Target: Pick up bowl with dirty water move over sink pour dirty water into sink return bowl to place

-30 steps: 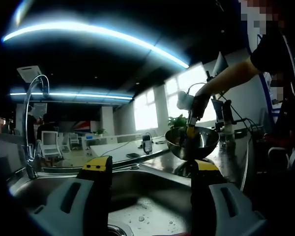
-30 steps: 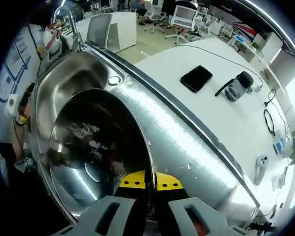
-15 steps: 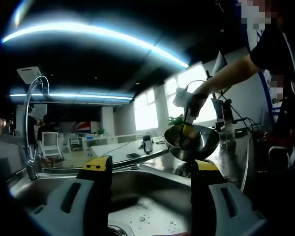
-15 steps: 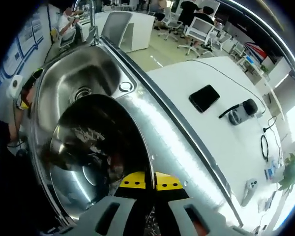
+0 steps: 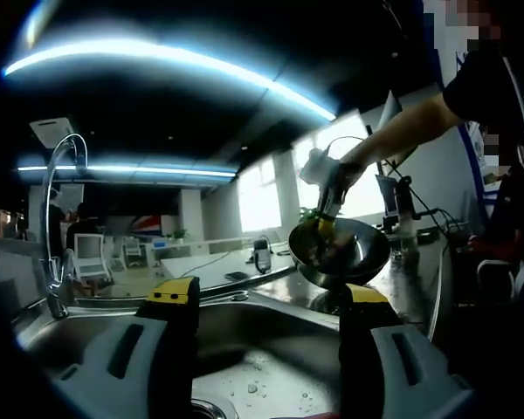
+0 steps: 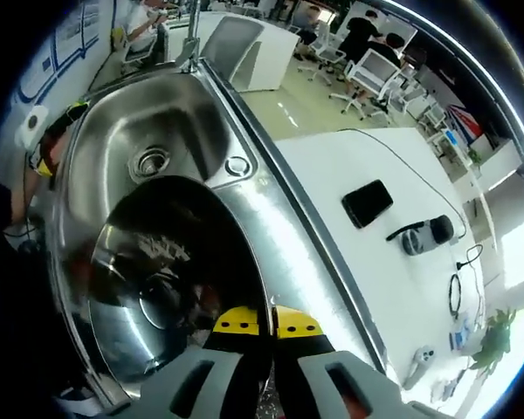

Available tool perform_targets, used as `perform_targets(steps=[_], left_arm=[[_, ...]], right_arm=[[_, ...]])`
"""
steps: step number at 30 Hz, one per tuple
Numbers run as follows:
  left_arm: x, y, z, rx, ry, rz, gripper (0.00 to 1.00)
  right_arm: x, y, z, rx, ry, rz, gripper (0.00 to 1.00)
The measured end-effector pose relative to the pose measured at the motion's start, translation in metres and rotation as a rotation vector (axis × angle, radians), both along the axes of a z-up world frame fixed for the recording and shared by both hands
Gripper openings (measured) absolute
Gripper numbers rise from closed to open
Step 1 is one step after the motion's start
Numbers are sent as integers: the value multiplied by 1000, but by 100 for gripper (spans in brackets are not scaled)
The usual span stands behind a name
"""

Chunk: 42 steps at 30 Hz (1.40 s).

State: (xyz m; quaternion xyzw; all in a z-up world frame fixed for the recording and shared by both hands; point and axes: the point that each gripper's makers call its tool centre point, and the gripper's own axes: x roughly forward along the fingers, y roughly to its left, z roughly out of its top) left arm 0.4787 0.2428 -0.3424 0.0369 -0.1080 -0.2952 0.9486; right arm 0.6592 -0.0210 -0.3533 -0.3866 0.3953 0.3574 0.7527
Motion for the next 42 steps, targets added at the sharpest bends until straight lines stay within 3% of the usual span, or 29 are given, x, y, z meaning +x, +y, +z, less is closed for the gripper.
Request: perform_targets(steps=[13,27,42], left_arm=[[1,1,0,0,1,4,59],[1,0,0,-2,1,2,59],[1,1,1,-2,-2,4,59]], right_arm=[[-7,23,14,33,-48,75,0],[-9,37,23,4,-99,111,0],[11,76,52,35,-177,97,0]])
